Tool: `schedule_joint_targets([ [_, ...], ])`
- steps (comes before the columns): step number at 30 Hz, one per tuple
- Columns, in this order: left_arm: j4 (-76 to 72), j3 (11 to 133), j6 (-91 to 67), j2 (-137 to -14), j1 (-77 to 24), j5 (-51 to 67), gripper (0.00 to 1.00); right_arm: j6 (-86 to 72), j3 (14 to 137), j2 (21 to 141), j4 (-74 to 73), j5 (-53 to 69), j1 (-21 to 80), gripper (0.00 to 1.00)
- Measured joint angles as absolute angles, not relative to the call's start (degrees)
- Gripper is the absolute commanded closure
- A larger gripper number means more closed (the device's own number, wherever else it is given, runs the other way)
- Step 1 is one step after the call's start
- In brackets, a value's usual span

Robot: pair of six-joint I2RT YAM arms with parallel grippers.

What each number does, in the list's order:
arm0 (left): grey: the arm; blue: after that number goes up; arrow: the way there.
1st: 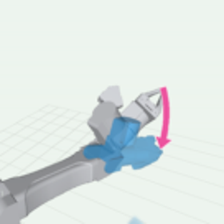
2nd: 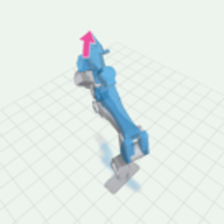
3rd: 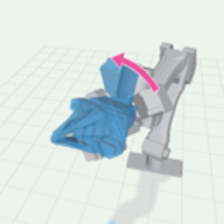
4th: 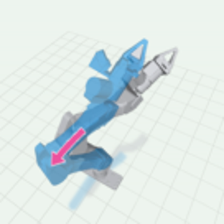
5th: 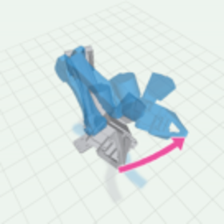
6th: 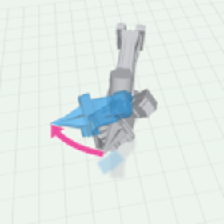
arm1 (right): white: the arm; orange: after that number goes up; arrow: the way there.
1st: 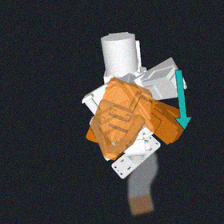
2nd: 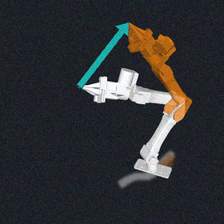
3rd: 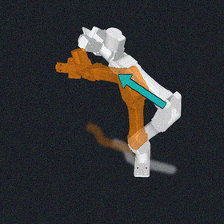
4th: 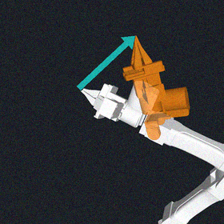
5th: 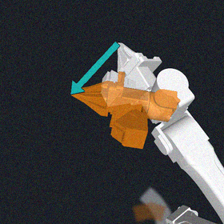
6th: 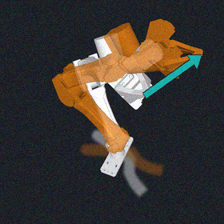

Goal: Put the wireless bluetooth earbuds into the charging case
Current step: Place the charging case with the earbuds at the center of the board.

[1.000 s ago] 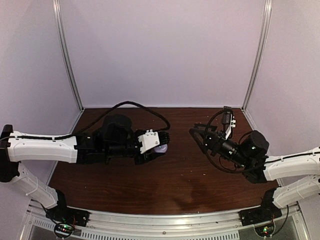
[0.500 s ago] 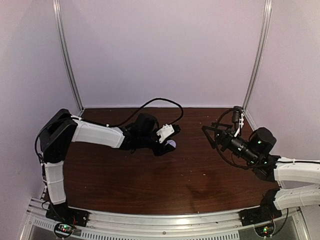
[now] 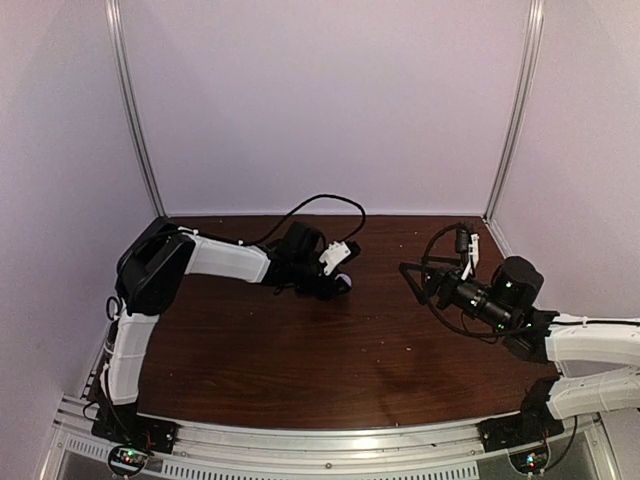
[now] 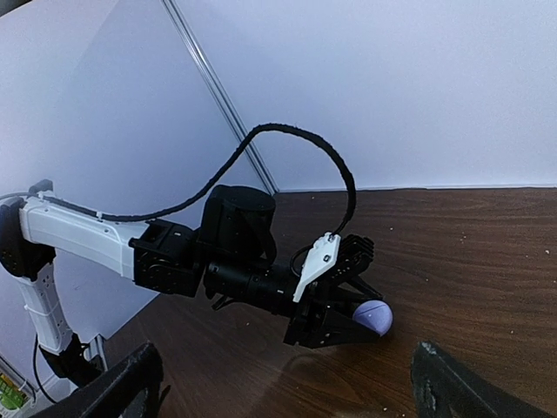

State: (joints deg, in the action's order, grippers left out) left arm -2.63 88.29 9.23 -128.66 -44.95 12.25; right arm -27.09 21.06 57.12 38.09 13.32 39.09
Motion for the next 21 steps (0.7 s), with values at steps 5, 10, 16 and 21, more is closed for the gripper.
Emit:
schedule_joint_targets([
  [5, -1.39, 89.71, 8.32, -131.31, -44.75, 12.69, 0.60, -27.16, 21.54, 58.39, 36.10, 12.43, 39.07, 0.00],
  [10, -0.86, 91.68, 7.62, -133.10, -44.60, 13.13, 0.41, -27.31, 23.05, 59.46, 34.02, 10.44, 39.00, 0.00],
  [16, 1.43, 93.49, 7.11, -133.21, -44.60, 13.10, 0.04, -27.27, 25.74, 60.80, 30.00, 7.86, 38.85, 0.00],
  [21, 2.66, 93.54, 6.31, -132.88, -44.58, 12.97, 0.02, -27.05, 27.16, 61.10, 27.16, 6.24, 38.83, 0.00],
])
